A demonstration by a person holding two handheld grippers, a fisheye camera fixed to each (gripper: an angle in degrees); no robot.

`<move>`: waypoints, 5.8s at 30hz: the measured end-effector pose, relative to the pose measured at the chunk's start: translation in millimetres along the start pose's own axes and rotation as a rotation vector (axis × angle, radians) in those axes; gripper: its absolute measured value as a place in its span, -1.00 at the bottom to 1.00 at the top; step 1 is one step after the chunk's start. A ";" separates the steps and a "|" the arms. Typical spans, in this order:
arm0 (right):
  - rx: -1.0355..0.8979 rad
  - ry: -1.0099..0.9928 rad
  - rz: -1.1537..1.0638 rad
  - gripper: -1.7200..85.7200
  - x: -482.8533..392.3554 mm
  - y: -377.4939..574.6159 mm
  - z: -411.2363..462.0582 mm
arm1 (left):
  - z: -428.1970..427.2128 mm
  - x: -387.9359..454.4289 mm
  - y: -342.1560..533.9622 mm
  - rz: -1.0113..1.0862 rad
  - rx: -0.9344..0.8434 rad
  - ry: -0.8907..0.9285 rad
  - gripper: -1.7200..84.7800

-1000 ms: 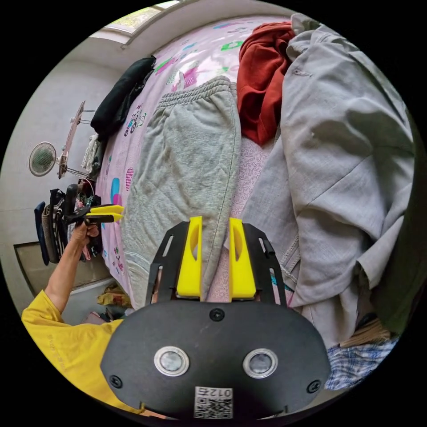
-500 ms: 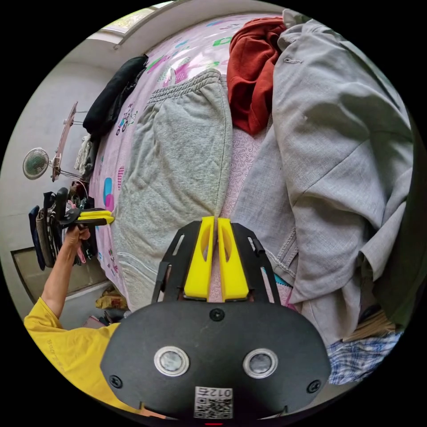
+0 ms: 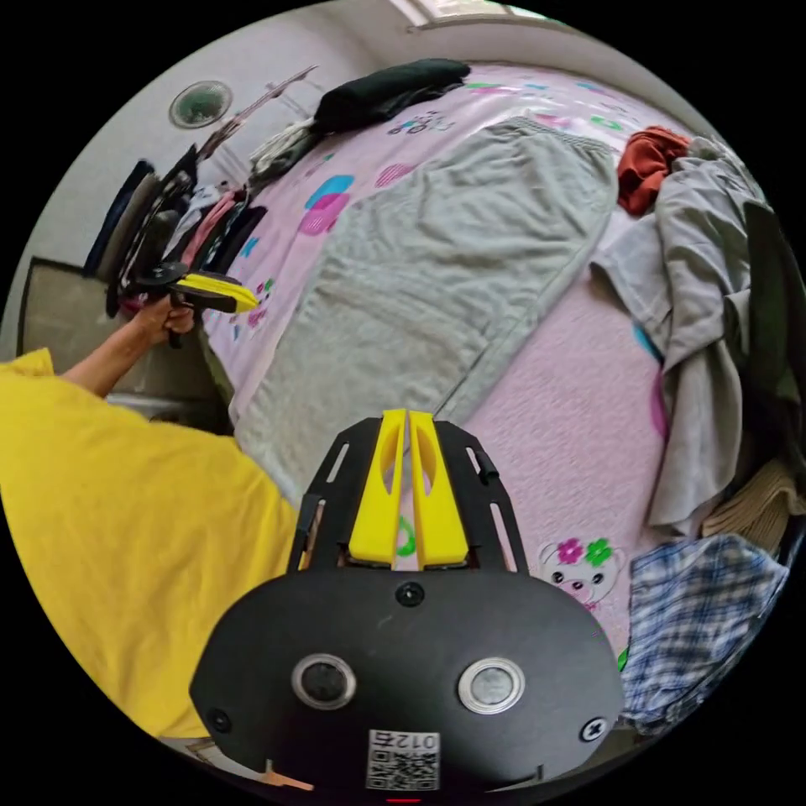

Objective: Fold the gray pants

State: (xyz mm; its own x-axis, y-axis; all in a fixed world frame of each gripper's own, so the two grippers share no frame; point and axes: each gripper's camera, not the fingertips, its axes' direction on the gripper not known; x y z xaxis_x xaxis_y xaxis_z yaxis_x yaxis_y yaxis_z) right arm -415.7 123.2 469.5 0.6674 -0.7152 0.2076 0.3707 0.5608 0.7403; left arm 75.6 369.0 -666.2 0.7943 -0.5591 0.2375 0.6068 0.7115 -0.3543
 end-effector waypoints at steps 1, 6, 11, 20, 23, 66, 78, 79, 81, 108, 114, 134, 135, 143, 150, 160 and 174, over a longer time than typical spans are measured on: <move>0.002 0.012 -0.042 -0.96 -22.5 16.4 7.3 | 5.0 33.6 15.5 0.057 -0.016 -0.015 -0.95; -0.043 0.155 -0.172 -0.96 -84.1 48.7 48.0 | 20.7 148.0 44.5 0.245 -0.021 -0.199 -0.95; -0.137 0.238 -0.248 -0.96 -114.5 64.7 91.1 | 49.4 210.1 47.0 0.398 -0.171 -0.271 -0.96; -0.099 0.424 -0.326 -0.95 -164.5 91.4 118.7 | 31.7 253.1 41.5 0.371 -0.219 -0.298 -0.95; -0.086 0.481 -0.372 -0.95 -175.5 104.5 125.6 | 26.7 280.1 39.9 0.492 -0.259 -0.371 -0.95; 0.078 -0.601 0.575 -0.76 62.8 295.8 95.4 | -129.2 62.9 249.4 -0.578 0.106 0.394 -0.73; -0.012 -0.726 0.548 -0.77 93.3 294.4 112.5 | -119.2 6.0 285.9 -0.582 0.111 0.563 -0.70; -0.011 -0.730 0.549 -0.77 96.8 297.7 111.8 | -120.5 3.6 286.7 -0.564 0.104 0.555 -0.70; -0.011 -0.733 0.551 -0.78 100.7 301.2 111.7 | -122.6 0.9 287.4 -0.536 0.089 0.537 -0.71; -0.079 -0.856 0.468 -0.89 151.1 336.2 90.2 | -115.8 -67.9 325.1 -0.432 0.080 0.572 -0.89; 0.043 -0.993 0.357 -0.90 147.6 352.1 41.6 | -163.4 -63.2 340.7 -0.320 0.225 0.691 -0.92; 0.324 -1.222 0.103 -0.94 124.3 372.3 -101.4 | -273.5 -35.4 315.7 -0.116 0.515 0.786 -0.92; 0.339 -1.226 0.103 -0.94 127.7 367.6 -104.4 | -275.8 -42.4 299.1 -0.103 0.524 0.785 -0.92; 0.521 -1.239 0.150 -0.94 204.7 276.5 -132.2 | -263.7 -109.0 153.4 -0.066 0.522 0.792 -0.91; 0.560 -1.234 0.339 -0.93 297.3 181.8 -114.7 | -204.9 -203.8 -5.9 -0.188 0.418 0.778 -0.89; 0.652 -1.311 0.811 -0.73 418.1 93.5 -27.9 | -55.4 -334.4 -136.0 -0.467 0.446 0.848 -0.81; 0.209 -0.312 0.437 -0.68 249.3 144.6 -51.6 | -14.2 -215.6 64.7 -0.226 0.169 0.168 -0.74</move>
State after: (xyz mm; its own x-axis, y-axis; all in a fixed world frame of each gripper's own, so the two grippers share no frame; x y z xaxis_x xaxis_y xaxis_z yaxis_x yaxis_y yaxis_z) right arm -162.4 47.5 595.4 0.4960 -0.5429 0.6777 -0.0529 0.7601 0.6476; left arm -56.9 529.5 -753.1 0.6314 -0.7634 0.1359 0.7748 0.6139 -0.1513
